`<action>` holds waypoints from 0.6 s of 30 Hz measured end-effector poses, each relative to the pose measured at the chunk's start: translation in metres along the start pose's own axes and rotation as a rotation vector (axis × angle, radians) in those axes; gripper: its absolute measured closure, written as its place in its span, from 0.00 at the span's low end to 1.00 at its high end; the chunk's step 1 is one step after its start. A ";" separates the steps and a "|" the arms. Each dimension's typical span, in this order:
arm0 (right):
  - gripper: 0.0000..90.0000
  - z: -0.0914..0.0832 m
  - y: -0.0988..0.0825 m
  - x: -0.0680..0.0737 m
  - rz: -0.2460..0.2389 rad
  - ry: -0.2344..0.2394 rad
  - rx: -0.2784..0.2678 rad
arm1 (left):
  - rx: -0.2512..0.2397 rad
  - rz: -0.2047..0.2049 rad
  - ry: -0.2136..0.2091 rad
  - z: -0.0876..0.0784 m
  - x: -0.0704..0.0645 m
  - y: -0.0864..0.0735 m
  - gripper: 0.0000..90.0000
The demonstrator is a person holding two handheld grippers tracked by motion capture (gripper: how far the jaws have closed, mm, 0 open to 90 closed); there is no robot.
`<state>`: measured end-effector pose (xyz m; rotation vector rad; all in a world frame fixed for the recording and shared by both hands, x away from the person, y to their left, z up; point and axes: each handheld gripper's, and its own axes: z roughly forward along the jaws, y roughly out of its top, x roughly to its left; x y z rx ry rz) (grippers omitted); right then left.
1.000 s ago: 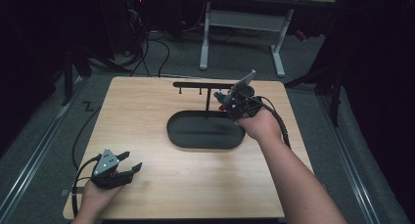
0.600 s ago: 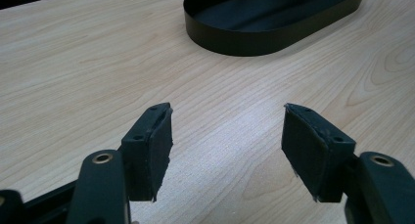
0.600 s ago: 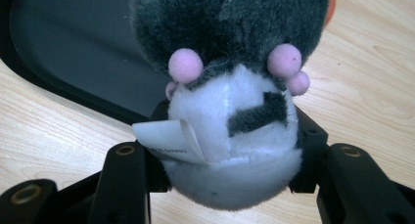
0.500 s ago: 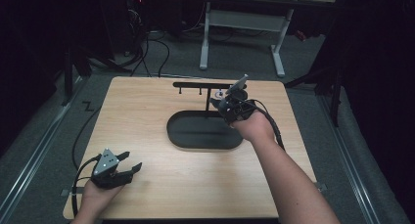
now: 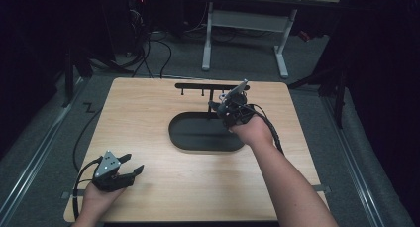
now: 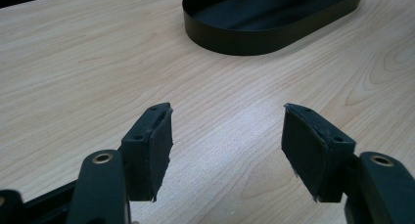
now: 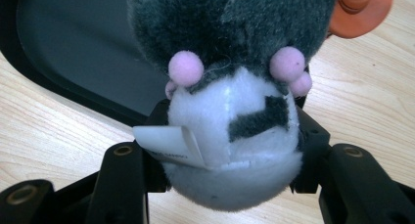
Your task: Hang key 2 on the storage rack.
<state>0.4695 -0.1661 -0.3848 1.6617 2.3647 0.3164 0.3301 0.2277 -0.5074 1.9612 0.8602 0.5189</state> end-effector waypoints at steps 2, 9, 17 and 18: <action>0.52 0.002 0.000 0.000 0.002 0.008 -0.002 | 0.000 0.000 0.000 0.000 0.000 0.000 0.40; 0.43 0.004 0.001 0.000 -0.003 0.017 -0.009 | -0.001 0.000 0.000 0.000 0.000 0.000 0.40; 0.43 0.000 0.000 -0.001 -0.003 0.024 -0.015 | 0.001 0.002 -0.001 0.000 0.000 0.000 0.40; 0.43 0.000 0.000 -0.001 0.002 0.025 -0.021 | 0.003 0.003 -0.002 0.000 0.000 0.000 0.40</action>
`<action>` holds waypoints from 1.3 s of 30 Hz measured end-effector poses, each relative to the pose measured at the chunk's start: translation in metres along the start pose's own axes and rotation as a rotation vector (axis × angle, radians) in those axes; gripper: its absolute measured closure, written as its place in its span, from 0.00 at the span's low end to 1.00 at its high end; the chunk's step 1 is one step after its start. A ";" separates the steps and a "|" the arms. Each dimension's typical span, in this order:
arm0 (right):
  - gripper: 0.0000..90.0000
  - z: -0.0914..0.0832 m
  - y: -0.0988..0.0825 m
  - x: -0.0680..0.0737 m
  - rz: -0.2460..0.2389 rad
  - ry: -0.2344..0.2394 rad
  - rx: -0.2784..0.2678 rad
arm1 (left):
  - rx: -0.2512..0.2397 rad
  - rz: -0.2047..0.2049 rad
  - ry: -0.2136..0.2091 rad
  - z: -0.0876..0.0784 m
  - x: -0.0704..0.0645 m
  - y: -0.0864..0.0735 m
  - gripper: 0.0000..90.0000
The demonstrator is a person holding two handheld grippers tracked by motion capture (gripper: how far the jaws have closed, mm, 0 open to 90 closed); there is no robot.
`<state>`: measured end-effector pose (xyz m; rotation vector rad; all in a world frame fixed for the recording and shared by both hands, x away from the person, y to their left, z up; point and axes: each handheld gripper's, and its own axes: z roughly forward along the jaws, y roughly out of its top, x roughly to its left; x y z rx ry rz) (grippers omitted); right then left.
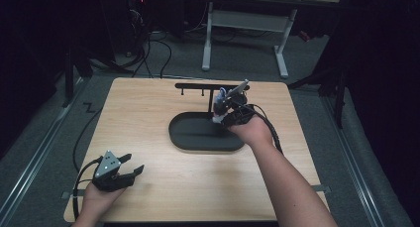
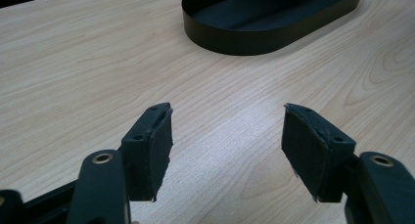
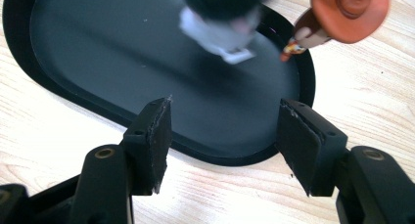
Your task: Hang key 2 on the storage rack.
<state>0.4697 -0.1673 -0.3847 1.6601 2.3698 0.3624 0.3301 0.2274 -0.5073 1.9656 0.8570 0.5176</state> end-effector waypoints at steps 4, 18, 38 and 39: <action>0.43 -0.002 -0.001 -0.001 -0.005 0.001 0.001 | 0.001 0.001 0.000 0.000 0.000 0.000 0.40; 0.43 -0.001 -0.012 -0.005 0.013 0.012 -0.003 | 0.001 0.009 -0.004 0.003 -0.002 0.002 0.40; 0.38 0.015 -0.060 -0.016 0.025 0.064 -0.057 | 0.014 0.018 -0.007 0.007 -0.004 0.002 0.40; 0.38 0.017 -0.067 -0.017 0.029 0.070 -0.068 | 0.017 0.024 -0.007 0.007 -0.004 0.002 0.40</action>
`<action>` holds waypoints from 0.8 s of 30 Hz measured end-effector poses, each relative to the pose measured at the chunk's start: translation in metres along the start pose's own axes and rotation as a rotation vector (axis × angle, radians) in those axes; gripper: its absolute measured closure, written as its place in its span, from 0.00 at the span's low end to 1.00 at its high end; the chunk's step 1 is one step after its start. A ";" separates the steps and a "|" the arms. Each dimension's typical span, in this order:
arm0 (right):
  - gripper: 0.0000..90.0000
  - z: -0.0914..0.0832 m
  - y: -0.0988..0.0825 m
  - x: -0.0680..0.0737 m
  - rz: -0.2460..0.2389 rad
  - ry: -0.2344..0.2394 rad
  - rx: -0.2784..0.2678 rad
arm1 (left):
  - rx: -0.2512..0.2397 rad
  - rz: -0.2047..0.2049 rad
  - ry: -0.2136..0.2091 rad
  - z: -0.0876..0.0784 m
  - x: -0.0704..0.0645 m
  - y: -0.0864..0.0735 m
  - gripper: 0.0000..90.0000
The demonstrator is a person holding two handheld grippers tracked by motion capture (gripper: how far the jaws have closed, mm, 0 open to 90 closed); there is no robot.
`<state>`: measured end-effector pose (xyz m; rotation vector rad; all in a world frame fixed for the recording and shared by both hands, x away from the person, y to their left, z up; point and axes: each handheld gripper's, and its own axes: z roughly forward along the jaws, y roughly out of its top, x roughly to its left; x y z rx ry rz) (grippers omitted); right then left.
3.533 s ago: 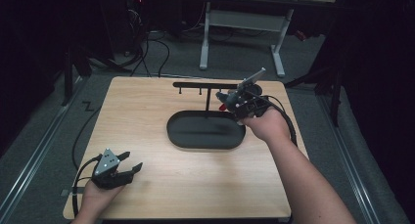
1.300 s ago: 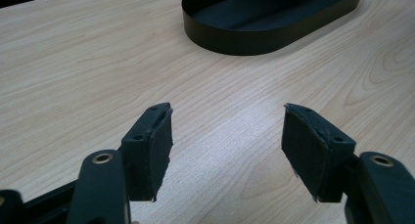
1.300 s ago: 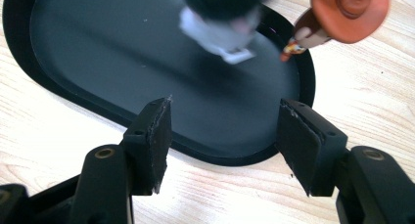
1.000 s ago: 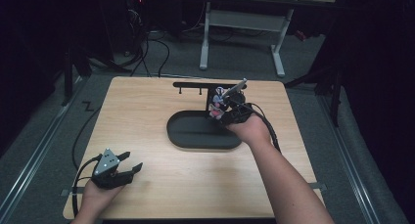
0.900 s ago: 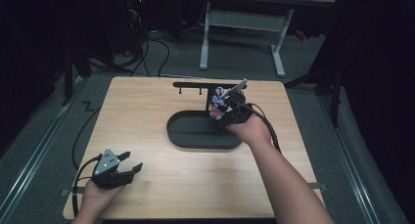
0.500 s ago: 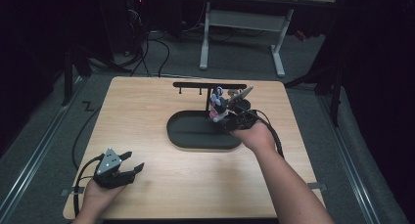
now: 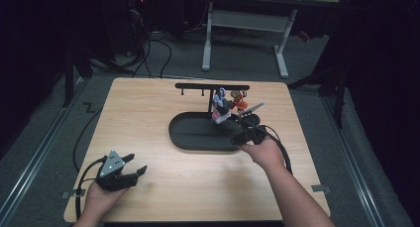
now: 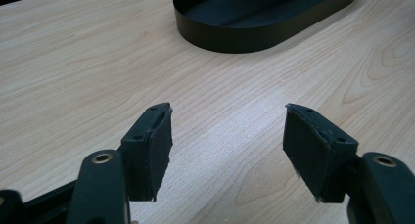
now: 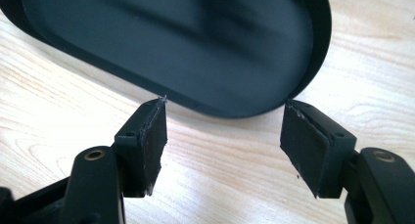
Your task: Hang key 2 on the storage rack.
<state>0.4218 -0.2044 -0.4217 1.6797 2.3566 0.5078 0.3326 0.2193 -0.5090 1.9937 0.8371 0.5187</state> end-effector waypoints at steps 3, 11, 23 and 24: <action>0.37 0.002 -0.006 -0.002 0.001 -0.001 -0.005 | 0.003 0.000 -0.002 0.000 0.000 0.000 0.40; 0.35 0.010 -0.032 -0.008 0.013 0.009 -0.061 | 0.004 0.000 -0.004 0.002 -0.002 0.000 0.39; 0.36 0.026 -0.081 -0.020 0.018 0.017 -0.200 | 0.020 0.007 -0.014 0.005 -0.003 -0.001 0.39; 0.36 0.028 -0.087 -0.021 0.017 0.021 -0.227 | 0.021 0.006 -0.013 0.005 -0.003 -0.001 0.39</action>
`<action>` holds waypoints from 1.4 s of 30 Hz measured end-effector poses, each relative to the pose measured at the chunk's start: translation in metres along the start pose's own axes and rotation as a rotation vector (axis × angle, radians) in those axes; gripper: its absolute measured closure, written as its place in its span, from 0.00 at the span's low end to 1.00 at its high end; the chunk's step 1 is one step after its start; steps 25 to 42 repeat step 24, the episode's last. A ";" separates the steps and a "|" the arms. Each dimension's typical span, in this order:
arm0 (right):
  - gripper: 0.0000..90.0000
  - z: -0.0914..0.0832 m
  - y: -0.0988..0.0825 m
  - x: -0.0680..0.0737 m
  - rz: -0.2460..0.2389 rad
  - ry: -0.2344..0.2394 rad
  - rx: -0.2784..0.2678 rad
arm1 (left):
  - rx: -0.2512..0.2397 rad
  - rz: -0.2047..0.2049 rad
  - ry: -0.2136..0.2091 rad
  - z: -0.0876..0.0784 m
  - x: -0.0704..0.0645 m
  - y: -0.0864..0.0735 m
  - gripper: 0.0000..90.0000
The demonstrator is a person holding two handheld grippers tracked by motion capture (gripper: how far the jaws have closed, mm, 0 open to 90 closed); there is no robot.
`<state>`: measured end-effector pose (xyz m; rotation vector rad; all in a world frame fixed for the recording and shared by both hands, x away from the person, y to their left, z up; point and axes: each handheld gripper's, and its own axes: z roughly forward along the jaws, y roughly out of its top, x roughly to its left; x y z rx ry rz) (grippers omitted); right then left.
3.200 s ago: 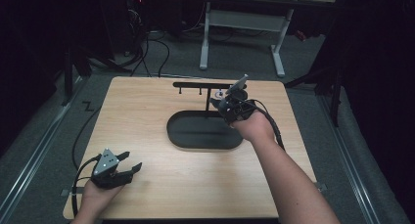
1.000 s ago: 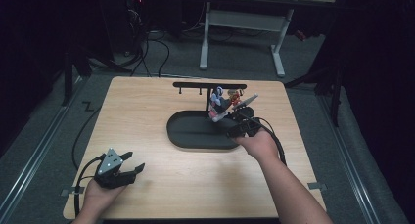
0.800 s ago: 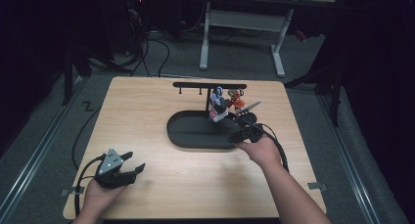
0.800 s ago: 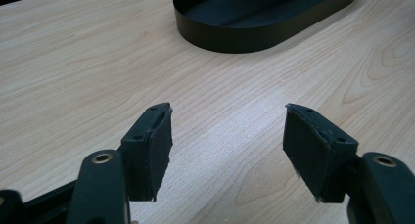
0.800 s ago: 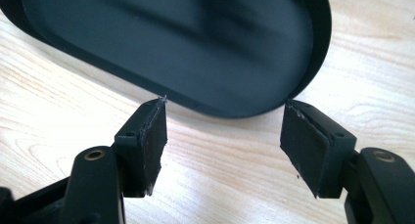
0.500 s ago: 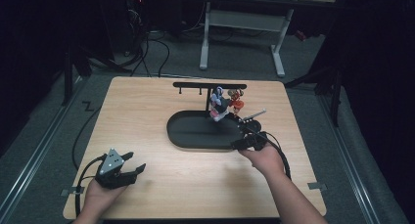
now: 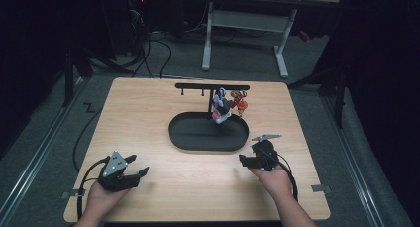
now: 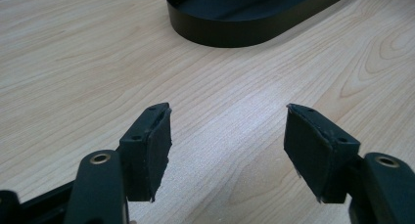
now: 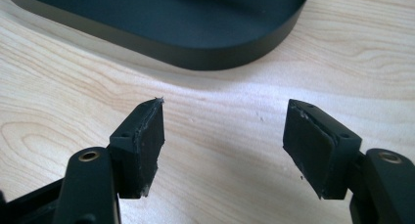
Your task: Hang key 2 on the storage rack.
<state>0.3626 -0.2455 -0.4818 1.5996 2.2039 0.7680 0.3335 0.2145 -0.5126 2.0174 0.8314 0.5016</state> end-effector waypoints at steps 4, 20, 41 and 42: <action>0.36 -0.001 -0.022 0.001 0.002 0.009 -0.065 | 0.007 0.003 -0.002 0.002 0.000 0.000 0.38; 0.28 -0.029 -0.089 0.004 0.059 0.009 -0.405 | 0.025 0.017 -0.006 0.009 -0.010 0.001 0.35; 0.27 -0.028 -0.092 -0.001 0.075 0.007 -0.403 | 0.028 0.025 -0.007 0.010 -0.012 0.002 0.35; 0.27 -0.028 -0.092 -0.001 0.075 0.007 -0.403 | 0.028 0.025 -0.007 0.010 -0.012 0.002 0.35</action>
